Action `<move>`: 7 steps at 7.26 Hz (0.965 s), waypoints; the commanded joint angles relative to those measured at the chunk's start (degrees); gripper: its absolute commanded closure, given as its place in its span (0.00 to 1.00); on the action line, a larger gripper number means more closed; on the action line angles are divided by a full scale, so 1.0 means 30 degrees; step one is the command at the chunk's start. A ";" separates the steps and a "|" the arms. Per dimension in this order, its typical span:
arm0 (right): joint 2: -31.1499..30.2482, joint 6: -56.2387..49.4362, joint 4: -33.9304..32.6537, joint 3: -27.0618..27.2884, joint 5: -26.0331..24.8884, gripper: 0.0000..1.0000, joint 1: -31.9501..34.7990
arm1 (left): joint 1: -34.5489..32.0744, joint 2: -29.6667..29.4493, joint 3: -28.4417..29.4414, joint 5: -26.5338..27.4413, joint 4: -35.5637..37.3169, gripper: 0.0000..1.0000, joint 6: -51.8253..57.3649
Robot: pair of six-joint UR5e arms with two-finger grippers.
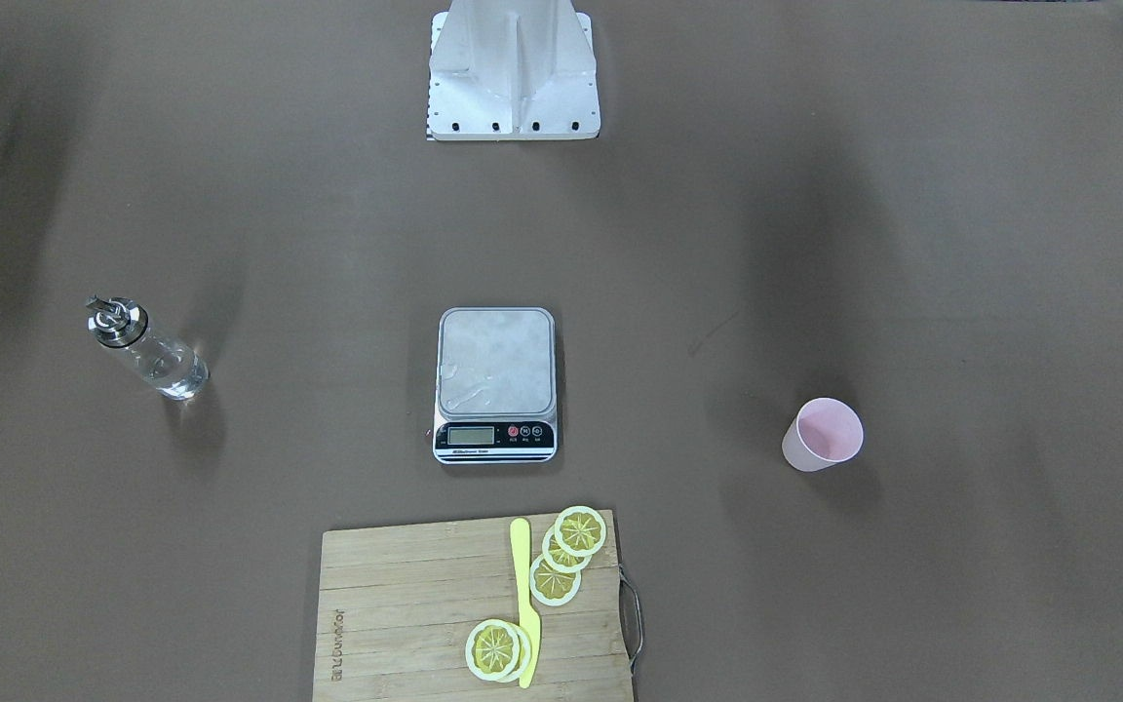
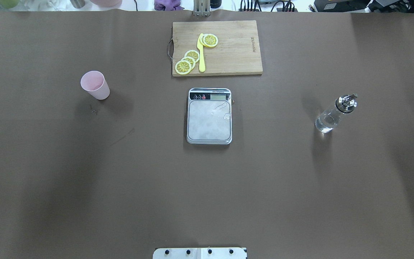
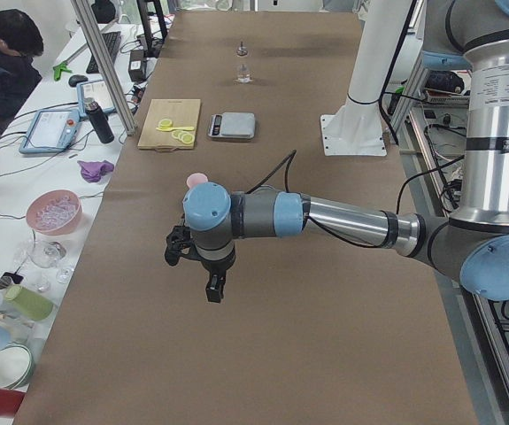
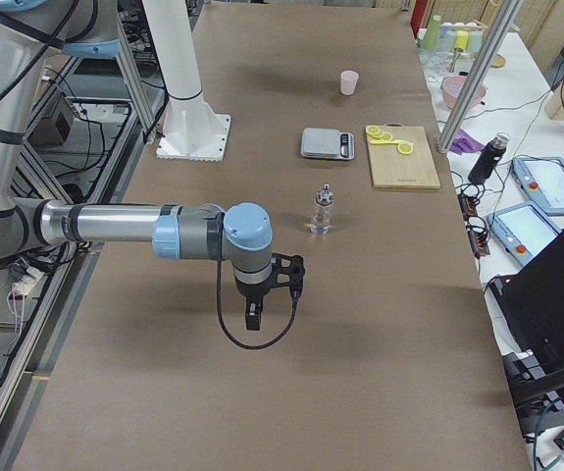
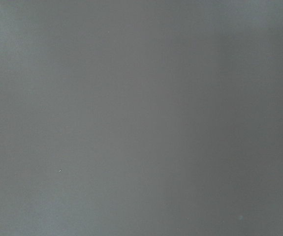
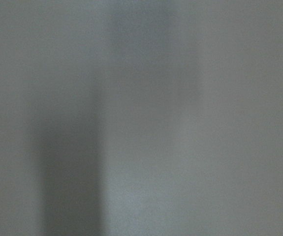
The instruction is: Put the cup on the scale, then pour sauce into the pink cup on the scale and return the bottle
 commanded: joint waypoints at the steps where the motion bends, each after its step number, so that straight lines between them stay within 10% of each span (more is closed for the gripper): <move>1: 0.0303 -0.0168 -0.0014 0.0197 -0.0507 0.00 0.0000 | -0.0015 -0.0017 -0.0010 -0.0005 -0.0014 0.02 -0.0002; 7: 0.3346 0.0268 -0.0188 -0.0003 -0.0222 0.00 0.0000 | -0.0015 -0.0076 -0.0536 -0.1110 -0.1234 0.02 -0.0060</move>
